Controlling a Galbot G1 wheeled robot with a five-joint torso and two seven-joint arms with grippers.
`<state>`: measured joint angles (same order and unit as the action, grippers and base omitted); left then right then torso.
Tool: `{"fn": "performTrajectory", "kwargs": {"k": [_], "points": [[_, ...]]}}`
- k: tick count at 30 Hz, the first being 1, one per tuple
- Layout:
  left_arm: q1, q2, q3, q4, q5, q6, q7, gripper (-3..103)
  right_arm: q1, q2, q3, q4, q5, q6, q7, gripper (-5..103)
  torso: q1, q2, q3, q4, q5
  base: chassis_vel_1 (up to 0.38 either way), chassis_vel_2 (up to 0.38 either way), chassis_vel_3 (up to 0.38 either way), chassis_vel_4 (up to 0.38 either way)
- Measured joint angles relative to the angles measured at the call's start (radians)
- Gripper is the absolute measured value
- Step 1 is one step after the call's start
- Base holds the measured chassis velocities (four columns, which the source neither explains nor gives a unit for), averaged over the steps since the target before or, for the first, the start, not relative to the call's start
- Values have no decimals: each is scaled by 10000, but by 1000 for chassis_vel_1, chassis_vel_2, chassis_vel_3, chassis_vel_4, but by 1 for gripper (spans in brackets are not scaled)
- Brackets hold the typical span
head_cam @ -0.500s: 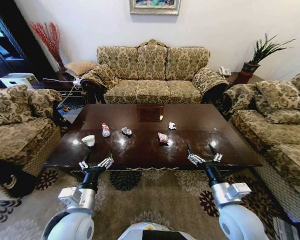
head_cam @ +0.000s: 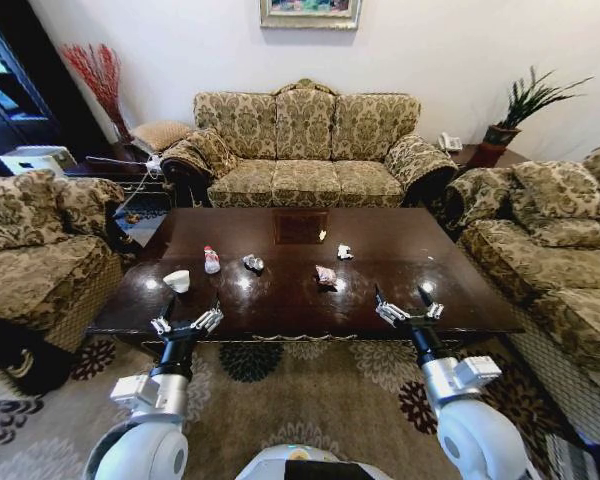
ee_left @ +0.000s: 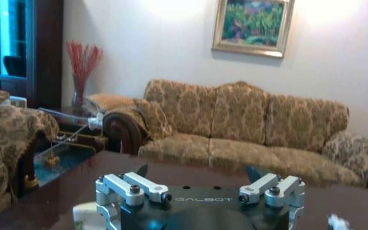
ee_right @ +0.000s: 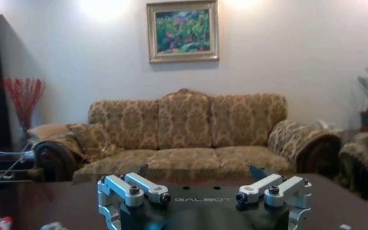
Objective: Move to the front of the table and place the trash on the table into the trash bin.
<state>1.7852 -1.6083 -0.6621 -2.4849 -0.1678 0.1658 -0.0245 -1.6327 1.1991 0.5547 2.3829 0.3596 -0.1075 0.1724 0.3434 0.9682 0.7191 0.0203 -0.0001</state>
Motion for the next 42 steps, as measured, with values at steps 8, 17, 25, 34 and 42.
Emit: {"fn": "performTrajectory", "kwargs": {"k": [8, 17, 25, 34, 42], "points": [[342, 1, 45, 166, 678, 194, 291, 100, -59, 70, -152, -314, -418, 772, -298, 100, 0, 0, 0, 0, 1, 0, 0, 0, 0], [174, 1, 26, 465, 597, 296, 170, 100, -169, 90, -198, -370, -604, 1016, -462, 100, 0, 0, 0, -1, 1, 0, 0, 0, 0], [129, 0, -7, 561, 526, 320, 49, 100, -210, 112, -227, -392, -604, 1199, -493, 100, 0, 0, 0, -1, 2, 95, 78, -105, -108], [29, 5, -231, 611, 365, 473, -171, 100, -203, 112, -262, -555, -596, 1648, -754, 100, 0, 0, 0, -1, -2, 233, 247, -240, -244], [88, 6, -368, 728, 270, 538, -370, 100, -124, 161, -262, -643, -639, 1857, -1011, 100, 0, 0, 0, 1, 2, 118, 109, -92, -100]]}}
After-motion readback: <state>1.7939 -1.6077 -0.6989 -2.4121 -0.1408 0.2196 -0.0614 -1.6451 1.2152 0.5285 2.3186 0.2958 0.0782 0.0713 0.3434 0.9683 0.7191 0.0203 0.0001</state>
